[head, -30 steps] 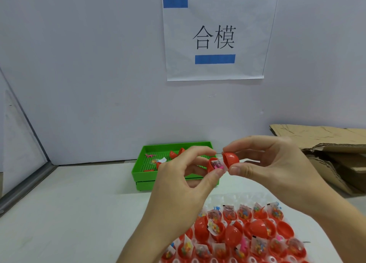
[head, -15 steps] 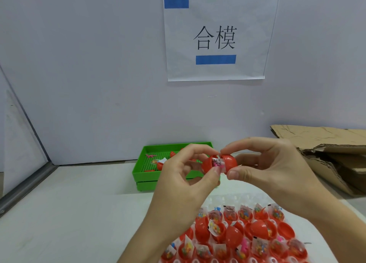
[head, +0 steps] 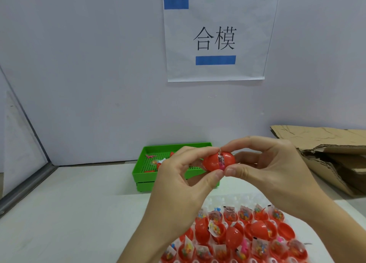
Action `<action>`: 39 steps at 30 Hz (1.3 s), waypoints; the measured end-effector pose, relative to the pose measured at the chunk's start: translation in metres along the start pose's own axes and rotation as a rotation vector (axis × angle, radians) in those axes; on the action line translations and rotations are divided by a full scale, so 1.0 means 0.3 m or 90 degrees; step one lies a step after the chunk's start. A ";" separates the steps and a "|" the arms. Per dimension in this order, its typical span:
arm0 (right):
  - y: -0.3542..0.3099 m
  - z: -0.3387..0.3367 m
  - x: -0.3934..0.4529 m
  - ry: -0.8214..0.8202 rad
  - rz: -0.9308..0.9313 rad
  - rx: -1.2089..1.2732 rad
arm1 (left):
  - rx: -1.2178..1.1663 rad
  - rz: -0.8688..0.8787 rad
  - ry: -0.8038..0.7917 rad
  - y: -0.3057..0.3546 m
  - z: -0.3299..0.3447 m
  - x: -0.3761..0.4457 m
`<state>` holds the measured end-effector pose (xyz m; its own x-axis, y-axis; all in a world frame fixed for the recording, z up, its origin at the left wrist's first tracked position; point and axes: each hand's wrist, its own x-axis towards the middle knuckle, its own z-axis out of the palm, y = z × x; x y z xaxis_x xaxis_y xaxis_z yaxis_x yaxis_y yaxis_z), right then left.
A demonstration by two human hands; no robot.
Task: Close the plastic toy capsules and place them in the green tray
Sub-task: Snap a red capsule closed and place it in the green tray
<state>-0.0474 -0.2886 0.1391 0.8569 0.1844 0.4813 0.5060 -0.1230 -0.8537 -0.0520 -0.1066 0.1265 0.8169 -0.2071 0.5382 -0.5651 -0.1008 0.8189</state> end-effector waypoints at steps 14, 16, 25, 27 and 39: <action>0.009 0.004 0.001 -0.003 -0.027 0.023 | -0.002 -0.001 0.017 -0.006 -0.002 0.001; 0.008 0.003 0.000 -0.012 -0.035 0.019 | -0.001 -0.003 0.010 -0.004 -0.001 0.002; -0.001 0.001 0.005 -0.028 -0.068 0.073 | -0.036 0.010 0.010 -0.006 -0.006 0.004; 0.000 0.002 0.003 -0.018 -0.071 0.066 | -0.033 0.010 0.015 -0.007 -0.005 0.004; 0.006 0.012 0.000 0.002 -0.080 0.054 | -0.041 0.013 0.039 0.005 0.008 -0.002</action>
<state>-0.0468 -0.2855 0.1368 0.7874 0.1903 0.5864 0.5998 -0.0164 -0.8000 -0.0536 -0.1090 0.1271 0.8118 -0.1483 0.5648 -0.5750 -0.0343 0.8174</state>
